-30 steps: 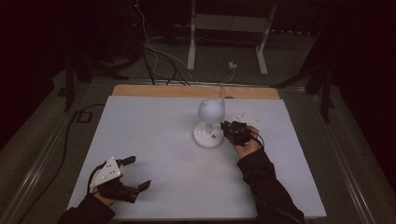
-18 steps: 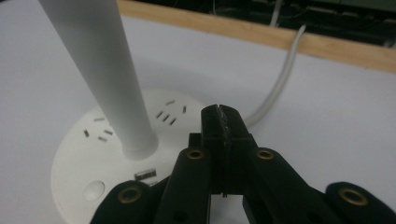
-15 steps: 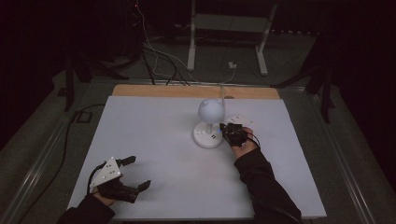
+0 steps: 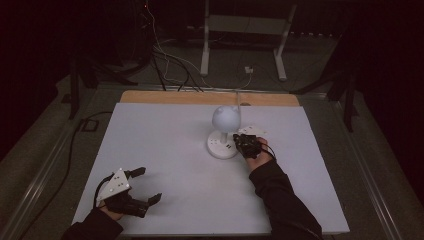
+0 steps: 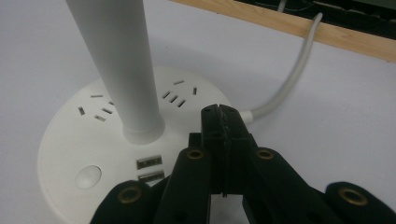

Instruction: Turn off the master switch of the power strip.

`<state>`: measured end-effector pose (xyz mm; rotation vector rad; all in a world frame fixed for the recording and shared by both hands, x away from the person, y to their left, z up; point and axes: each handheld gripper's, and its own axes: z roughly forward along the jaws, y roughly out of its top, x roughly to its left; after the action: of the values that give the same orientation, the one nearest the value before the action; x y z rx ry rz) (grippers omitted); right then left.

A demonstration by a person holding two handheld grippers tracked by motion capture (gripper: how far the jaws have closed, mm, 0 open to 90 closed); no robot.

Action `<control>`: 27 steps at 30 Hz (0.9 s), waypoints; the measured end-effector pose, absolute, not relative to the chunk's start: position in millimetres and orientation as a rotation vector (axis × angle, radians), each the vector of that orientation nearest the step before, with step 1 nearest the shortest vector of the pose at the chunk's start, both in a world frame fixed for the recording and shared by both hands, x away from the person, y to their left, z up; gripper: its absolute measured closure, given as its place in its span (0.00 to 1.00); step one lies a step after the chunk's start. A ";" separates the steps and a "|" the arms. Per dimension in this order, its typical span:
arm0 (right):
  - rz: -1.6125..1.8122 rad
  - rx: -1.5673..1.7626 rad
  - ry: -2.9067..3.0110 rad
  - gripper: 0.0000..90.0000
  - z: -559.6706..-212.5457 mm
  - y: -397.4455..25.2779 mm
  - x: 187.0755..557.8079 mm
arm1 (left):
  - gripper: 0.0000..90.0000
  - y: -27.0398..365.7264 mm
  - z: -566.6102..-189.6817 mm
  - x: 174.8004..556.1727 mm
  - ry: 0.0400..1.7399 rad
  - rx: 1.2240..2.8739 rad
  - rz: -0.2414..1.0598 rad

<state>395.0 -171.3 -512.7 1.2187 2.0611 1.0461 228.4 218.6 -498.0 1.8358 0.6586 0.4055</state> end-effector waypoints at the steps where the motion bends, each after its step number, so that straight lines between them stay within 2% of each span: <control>1: 1.045 1.213 2.063 1.00 -512.8 -171.2 395.1 | 0.00 218.7 -498.1 228.6 0.659 1.835 0.405; 27: 1.012 1.195 2.085 1.00 -513.6 -169.7 397.1 | 0.00 218.3 -498.4 228.4 0.657 1.842 0.410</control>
<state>397.1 -169.7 -513.6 1.1950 2.0848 1.0117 228.4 218.3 -498.4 1.8424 0.6572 0.4100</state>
